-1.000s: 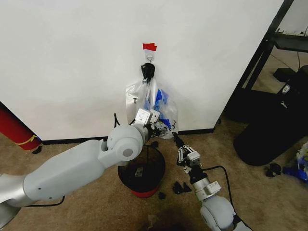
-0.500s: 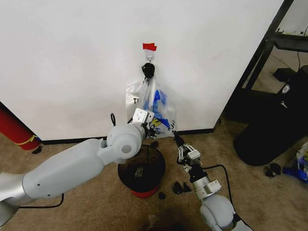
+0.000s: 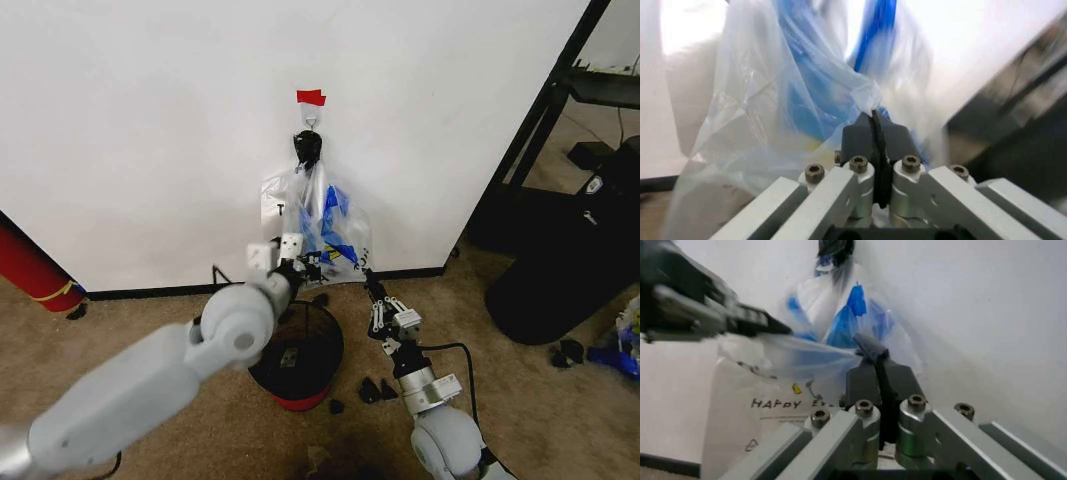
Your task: Pick up the garbage bag from the wall and place it over the trash bin.
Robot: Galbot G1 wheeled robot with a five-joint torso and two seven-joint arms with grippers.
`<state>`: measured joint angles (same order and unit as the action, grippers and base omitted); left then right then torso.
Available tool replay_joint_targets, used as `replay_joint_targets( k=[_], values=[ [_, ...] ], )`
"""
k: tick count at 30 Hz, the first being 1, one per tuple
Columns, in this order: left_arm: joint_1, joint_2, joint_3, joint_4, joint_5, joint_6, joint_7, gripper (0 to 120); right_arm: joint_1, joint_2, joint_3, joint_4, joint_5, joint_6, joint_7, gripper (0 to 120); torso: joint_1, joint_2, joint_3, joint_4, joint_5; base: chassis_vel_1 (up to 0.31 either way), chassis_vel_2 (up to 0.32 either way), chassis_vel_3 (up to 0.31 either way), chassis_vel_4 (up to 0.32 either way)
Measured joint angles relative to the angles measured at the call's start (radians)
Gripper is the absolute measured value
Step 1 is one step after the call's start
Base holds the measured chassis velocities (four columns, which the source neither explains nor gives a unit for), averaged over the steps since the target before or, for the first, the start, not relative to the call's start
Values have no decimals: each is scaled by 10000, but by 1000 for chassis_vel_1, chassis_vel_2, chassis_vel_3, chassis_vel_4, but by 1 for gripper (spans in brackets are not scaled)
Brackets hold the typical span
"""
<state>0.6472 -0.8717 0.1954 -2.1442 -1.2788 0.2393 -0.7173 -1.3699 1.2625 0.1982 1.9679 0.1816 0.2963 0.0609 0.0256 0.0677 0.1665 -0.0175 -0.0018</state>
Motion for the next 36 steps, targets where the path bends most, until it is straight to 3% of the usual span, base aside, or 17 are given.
replay_joint_targets(
  k=[3,6,12,17,26,31,35,36],
  values=[
    [1528,-368,-1330,-280,24,-1323,624,0,-71,83,13,30,270,-57,119,0,0,0,-1,3,-2,0,0,0,0],
    [2291,-736,-1847,-465,-177,-2088,1033,0,-129,161,-10,37,324,-79,158,0,-1,0,-1,1,-1,0,0,0,0],
    [2749,-1357,-2118,-722,-343,-2637,1443,0,-224,236,-52,51,318,-142,187,0,0,0,0,-1,0,0,0,0,0],
    [3009,-1411,-2078,-844,-72,-2664,1629,0,-505,9,113,383,391,-236,34,1,-1,0,0,1,0,0,0,0,0],
    [3031,-1426,-1639,-663,483,-2613,1732,0,-1751,-1263,1262,1713,902,-277,-363,33,0,0,0,-3,2,0,0,0,0],
    [3039,-1383,-1449,-640,659,-2626,1755,0,-1813,-2302,2308,2892,1687,-997,-437,50,0,0,0,-1,1,0,0,0,0],
    [3032,-1391,-1403,-708,660,-2647,1708,0,-1068,-3636,2668,3228,2246,-1684,-319,67,0,0,0,2,2,0,0,0,0],
    [3017,-1423,-1395,-736,682,-2646,1644,0,-561,-4339,2630,3091,2350,-1905,-277,71,0,0,1,5,3,0,0,0,0]
  ],
)
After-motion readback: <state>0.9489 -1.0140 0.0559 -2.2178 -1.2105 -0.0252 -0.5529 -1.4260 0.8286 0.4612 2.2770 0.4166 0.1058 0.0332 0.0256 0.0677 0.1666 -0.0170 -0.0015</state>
